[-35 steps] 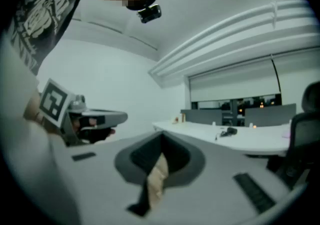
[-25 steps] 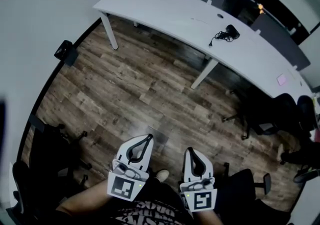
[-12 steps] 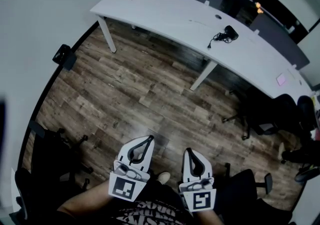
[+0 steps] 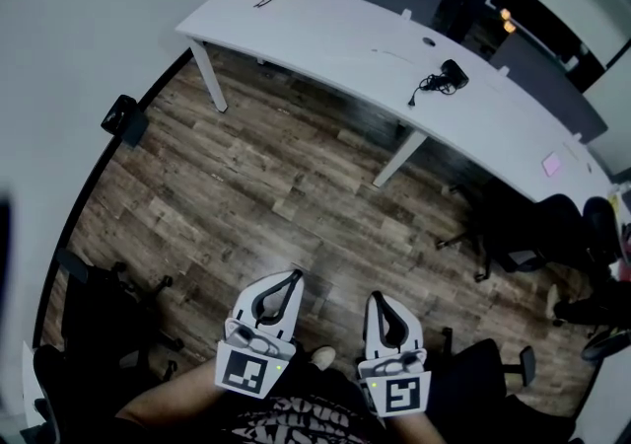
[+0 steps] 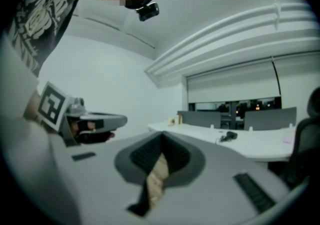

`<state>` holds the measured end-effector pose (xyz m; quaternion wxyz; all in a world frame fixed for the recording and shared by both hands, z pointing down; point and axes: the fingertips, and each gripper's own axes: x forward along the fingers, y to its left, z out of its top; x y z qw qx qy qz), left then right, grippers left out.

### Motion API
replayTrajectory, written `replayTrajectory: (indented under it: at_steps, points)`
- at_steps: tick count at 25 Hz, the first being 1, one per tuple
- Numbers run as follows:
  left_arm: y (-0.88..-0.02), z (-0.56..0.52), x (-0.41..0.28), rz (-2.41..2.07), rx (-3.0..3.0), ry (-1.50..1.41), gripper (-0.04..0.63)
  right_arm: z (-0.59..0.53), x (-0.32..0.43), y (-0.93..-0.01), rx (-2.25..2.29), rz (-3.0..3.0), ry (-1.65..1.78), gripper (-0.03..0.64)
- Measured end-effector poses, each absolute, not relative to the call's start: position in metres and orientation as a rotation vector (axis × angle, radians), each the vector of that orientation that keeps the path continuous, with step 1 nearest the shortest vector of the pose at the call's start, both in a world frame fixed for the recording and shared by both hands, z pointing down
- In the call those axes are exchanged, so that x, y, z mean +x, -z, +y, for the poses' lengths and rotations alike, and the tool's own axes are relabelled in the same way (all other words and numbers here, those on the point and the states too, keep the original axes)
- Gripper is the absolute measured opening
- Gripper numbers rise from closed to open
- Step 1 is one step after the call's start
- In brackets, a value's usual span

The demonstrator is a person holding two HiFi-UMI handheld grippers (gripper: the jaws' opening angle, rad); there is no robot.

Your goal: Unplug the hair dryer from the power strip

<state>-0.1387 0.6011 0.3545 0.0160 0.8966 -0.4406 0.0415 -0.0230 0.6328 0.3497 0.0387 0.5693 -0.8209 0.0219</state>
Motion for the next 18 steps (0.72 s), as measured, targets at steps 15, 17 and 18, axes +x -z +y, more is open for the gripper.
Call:
replayTrajectory:
  at_steps: [15, 17, 18]
  points:
    - [-0.347, 0.553, -0.179, -1.342, 2.766, 0.009, 0.028, 0.608, -0.037, -0.328, 1.826, -2.415, 0.027, 0.028]
    - [-0.349, 0.551, -0.177, -1.333, 2.764, 0.007, 0.027, 0.606, -0.03, -0.328, 1.839, -2.402, 0.02, 0.028]
    - [-0.351, 0.549, -0.175, -1.328, 2.763, 0.007, 0.028, 0.605, -0.027, -0.33, 1.847, -2.392, 0.008, 0.028]
